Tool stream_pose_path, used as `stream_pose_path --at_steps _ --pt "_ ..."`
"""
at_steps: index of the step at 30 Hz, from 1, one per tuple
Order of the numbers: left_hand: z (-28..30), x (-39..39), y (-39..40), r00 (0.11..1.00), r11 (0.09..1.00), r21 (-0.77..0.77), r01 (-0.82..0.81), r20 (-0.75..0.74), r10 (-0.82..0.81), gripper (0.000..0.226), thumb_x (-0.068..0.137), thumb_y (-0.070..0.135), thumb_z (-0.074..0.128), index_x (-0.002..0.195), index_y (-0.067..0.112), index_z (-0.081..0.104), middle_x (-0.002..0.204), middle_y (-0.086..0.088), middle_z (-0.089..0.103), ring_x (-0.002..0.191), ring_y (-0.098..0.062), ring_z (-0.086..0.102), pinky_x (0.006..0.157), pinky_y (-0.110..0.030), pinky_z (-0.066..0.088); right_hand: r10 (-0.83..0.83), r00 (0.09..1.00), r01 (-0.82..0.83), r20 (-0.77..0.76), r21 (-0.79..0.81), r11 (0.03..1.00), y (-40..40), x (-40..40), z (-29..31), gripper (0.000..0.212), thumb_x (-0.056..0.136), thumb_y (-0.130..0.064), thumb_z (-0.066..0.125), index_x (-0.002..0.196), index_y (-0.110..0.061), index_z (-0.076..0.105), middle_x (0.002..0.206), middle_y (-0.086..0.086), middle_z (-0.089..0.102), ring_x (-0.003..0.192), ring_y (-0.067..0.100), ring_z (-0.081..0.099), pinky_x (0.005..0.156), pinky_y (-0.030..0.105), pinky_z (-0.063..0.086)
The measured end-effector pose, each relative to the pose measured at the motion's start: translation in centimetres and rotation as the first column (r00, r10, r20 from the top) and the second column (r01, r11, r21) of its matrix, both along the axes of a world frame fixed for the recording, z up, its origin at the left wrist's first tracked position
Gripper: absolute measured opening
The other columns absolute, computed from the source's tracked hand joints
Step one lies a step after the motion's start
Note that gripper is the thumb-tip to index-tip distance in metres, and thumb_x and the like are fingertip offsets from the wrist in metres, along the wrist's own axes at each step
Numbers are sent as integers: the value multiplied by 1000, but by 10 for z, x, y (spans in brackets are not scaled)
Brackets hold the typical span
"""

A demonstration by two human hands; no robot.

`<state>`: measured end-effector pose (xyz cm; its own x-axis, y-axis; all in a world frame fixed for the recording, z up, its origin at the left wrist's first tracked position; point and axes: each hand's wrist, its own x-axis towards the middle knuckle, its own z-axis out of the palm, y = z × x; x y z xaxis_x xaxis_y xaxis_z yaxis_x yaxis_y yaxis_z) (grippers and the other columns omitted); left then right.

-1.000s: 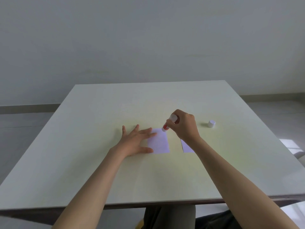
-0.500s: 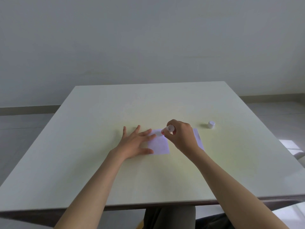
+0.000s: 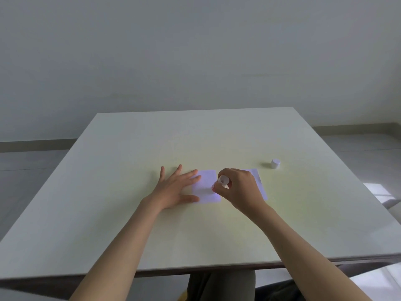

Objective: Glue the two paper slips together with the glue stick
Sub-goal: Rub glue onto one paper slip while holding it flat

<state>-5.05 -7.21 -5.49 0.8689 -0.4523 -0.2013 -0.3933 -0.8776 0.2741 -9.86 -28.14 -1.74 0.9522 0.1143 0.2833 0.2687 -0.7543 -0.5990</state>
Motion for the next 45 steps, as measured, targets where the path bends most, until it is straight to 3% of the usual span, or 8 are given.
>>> stream_pose_path --at_steps 6,9,14,17,20,26,35,45 --pt "-3 1 1 1000 1000 -6 1 18 -1 77 82 66 45 147 40 13 156 24 5 148 -18 -8 112 -61 -15 1 995 -2 -103 -3 1000 1 2 8 24 67 -16 66 55 -20 47 42 -10 41 45 8 37 43 17 27" --pt "-5 2 1 1000 1000 -2 -9 20 9 84 81 67 46 149 35 7 157 24 4 147 -17 -10 112 -59 -16 -9 992 19 -130 81 997 1 6 11 21 63 -15 66 52 -15 49 39 -13 48 43 9 38 39 14 30" --pt "-7 4 1 1000 998 -60 -15 26 16 86 79 67 50 148 36 9 156 24 10 147 -16 -10 111 -56 -19 -28 990 58 -138 217 974 15 20 18 15 63 -20 72 59 -10 61 42 -9 41 43 8 36 39 15 28" --pt "-6 5 1 1000 995 -98 -13 24 15 85 78 67 53 147 40 12 155 24 16 147 -17 -10 111 -56 -20 7 988 24 -157 198 980 31 25 14 12 69 -18 67 65 -8 64 44 -8 43 44 9 34 44 15 24" --pt "-6 5 0 999 992 -125 -25 18 28 83 77 66 55 145 43 15 154 24 19 147 -16 -11 111 -54 -22 17 984 16 -176 184 983 35 25 6 15 70 -17 65 66 -3 63 49 -3 45 50 14 32 49 26 27" --pt "-7 5 0 999 993 -109 -42 14 44 84 77 66 56 147 37 19 155 24 16 147 -15 -10 113 -53 -21 -27 975 78 -223 222 972 17 23 7 11 66 -18 67 59 -10 62 47 -3 43 45 14 27 38 18 20" --pt "-4 3 0 999 993 -105 -45 12 47 84 78 63 57 147 35 20 155 23 15 147 -16 -8 113 -54 -19 -136 971 154 -198 78 985 -2 30 15 14 69 -15 65 71 -1 64 55 4 50 57 21 39 48 27 27" --pt "-5 3 1 999 990 -134 -38 -2 38 83 79 59 58 148 34 18 156 21 13 146 -10 -13 113 -50 -23 -96 983 124 -157 180 976 26 53 20 13 72 -18 64 71 -5 66 55 -3 56 56 20 45 49 27 33"
